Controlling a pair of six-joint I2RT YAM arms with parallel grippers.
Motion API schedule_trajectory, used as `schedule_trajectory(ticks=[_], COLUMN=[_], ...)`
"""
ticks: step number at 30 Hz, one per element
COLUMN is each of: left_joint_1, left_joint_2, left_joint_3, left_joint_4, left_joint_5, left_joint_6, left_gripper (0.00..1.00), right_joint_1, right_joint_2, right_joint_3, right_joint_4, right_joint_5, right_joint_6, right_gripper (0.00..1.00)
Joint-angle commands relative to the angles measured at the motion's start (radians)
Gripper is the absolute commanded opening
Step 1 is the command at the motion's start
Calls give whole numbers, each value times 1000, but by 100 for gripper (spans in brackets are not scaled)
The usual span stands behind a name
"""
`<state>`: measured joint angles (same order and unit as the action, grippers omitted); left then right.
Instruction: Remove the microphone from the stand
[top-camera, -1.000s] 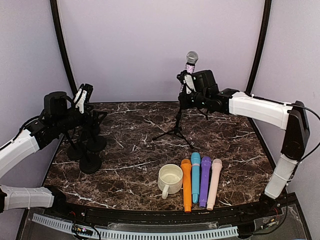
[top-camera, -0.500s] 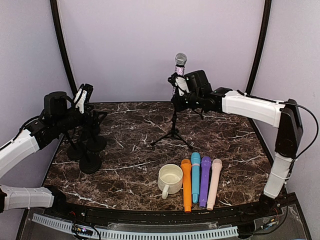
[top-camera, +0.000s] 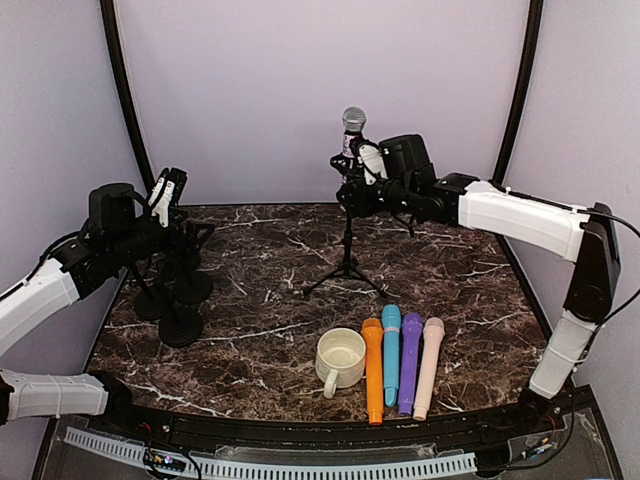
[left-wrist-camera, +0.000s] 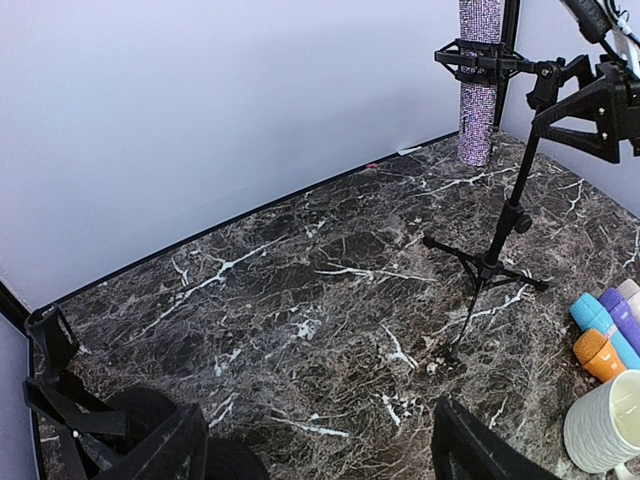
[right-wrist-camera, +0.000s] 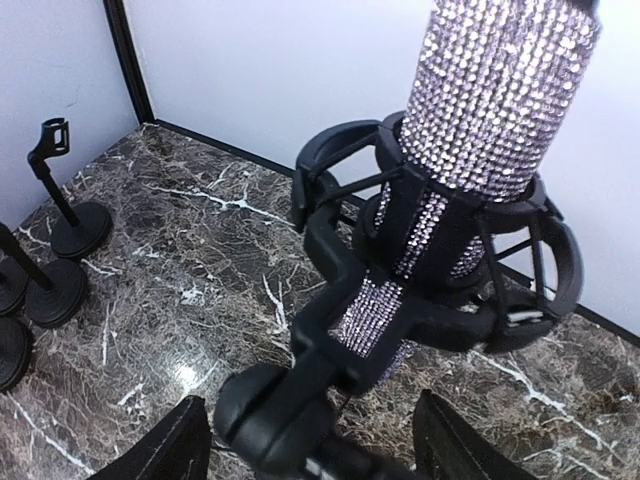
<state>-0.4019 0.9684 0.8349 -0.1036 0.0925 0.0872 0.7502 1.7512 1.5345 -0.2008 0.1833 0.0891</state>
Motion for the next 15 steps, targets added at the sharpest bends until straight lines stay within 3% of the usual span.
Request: schedule_trajectory(ticks=[1,4,8,15], left_joint_1=[3,3,3,3], left_joint_2=[-3,-6,-8,-7], left_joint_3=[-7,-6,-6,-5], left_joint_4=[11,10,13,13], left_joint_5=[2,-2,-2,8], left_joint_6=[16,16,15,10], left_gripper=[79,79,79,79], right_joint_1=[7,8,8,20], right_joint_2=[-147,-239,-326,-337], right_joint_3=[-95,-208,-376,-560], right_joint_4=[80,133,195,336], right_joint_5=[7,17,20,-61], right_joint_6=[57,169,444,798], right_gripper=[76,80,80,75])
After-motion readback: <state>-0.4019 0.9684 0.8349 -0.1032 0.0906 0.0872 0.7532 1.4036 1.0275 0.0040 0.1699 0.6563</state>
